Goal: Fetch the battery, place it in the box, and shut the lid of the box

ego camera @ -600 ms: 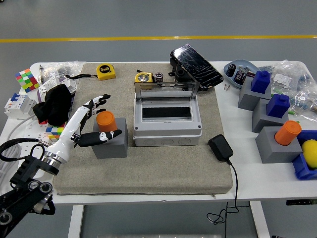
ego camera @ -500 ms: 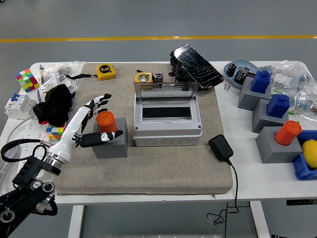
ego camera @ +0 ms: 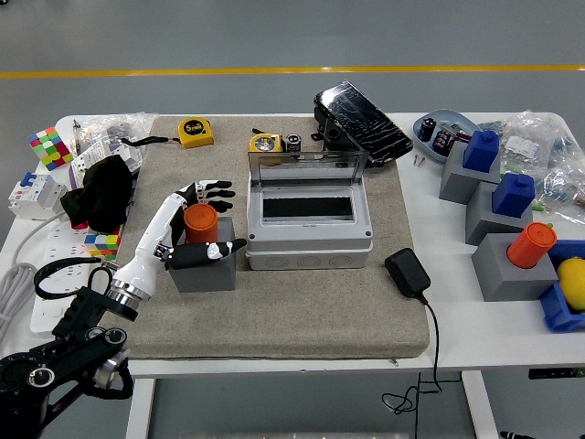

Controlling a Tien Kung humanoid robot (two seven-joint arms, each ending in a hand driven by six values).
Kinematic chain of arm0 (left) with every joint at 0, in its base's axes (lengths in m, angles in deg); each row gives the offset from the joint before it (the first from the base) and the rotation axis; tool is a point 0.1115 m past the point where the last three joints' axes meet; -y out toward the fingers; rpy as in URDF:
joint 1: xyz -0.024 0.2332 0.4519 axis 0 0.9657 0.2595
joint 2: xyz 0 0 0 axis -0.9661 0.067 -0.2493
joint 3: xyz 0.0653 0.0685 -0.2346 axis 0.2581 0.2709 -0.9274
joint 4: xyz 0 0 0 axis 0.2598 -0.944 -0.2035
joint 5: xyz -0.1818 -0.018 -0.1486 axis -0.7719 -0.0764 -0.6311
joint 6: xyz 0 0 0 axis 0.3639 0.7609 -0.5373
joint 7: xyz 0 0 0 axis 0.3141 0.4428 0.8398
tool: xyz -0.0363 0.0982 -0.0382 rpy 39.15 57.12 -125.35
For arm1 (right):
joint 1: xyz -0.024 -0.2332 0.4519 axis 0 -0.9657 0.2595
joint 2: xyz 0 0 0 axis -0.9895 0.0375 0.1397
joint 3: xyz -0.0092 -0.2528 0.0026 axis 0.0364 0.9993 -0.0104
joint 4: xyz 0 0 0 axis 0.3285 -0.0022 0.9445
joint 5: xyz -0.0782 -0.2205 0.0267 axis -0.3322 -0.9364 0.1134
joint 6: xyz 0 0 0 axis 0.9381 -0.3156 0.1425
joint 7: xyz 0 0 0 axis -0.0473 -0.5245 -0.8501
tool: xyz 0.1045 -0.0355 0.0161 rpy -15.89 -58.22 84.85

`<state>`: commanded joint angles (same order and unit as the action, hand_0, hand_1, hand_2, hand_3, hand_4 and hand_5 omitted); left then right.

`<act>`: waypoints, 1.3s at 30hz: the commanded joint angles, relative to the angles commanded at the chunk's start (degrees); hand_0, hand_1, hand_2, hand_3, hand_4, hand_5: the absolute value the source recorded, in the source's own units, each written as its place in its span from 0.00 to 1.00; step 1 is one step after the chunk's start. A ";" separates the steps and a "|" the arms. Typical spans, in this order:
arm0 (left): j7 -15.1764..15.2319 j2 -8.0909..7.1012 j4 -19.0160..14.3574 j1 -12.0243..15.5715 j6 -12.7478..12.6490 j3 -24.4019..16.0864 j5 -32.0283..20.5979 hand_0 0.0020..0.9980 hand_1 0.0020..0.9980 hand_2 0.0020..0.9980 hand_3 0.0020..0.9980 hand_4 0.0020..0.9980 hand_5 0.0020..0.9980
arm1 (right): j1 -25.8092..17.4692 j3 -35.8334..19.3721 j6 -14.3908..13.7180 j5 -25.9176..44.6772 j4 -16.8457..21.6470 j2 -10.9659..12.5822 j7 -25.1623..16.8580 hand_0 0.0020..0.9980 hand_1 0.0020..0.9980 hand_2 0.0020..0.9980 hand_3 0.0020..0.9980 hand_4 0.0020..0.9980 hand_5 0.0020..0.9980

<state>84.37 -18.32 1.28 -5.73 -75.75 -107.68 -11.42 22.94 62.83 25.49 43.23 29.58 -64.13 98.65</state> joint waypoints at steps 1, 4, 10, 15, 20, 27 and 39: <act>0.00 0.18 0.32 -0.32 -0.09 0.45 -0.95 0.40 0.33 0.42 0.44 1.00 0.00 | 0.01 -0.02 0.00 -0.04 0.03 0.00 0.00 0.67 0.66 0.62 0.53 0.90 0.48; 0.00 0.75 1.33 -1.32 -0.55 1.96 -4.61 0.40 0.33 0.42 0.44 1.00 0.00 | 0.03 0.21 0.01 0.04 0.04 -0.01 0.01 0.67 0.66 0.62 0.53 0.90 0.48; 0.00 1.48 2.17 -2.23 -1.62 3.56 -9.21 0.11 0.12 0.23 0.24 0.95 0.00 | 0.14 0.29 0.01 0.10 0.06 -0.04 0.01 0.67 0.66 0.62 0.53 0.90 0.48; 0.00 1.70 2.47 -2.54 -3.37 3.98 -12.21 0.03 0.02 0.14 0.16 0.90 0.00 | 0.20 0.64 0.02 0.28 0.06 -0.05 0.04 0.67 0.66 0.62 0.53 0.90 0.48; 0.00 1.81 2.37 -2.88 -4.00 3.99 -13.42 0.03 0.00 0.10 0.13 0.90 0.00 | 0.32 1.09 0.00 0.43 0.07 -0.09 0.04 0.67 0.66 0.62 0.53 0.90 0.48; 0.00 0.52 -1.87 -2.79 -3.28 1.99 -8.65 0.03 0.00 0.09 0.12 0.92 0.00 | 0.51 0.70 -0.05 -0.02 0.27 -0.10 0.01 0.67 0.66 0.62 0.53 0.90 0.48; -18.96 -1.57 -13.64 -8.64 0.35 -3.80 14.75 0.02 0.00 0.10 0.13 0.95 0.00 | 0.45 1.63 -0.08 0.68 0.20 0.14 0.07 0.67 0.66 0.62 0.53 0.90 0.48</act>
<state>65.41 -19.89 -12.36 -14.37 -75.41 -111.48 3.33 23.39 64.47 25.41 43.90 29.78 -64.00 98.72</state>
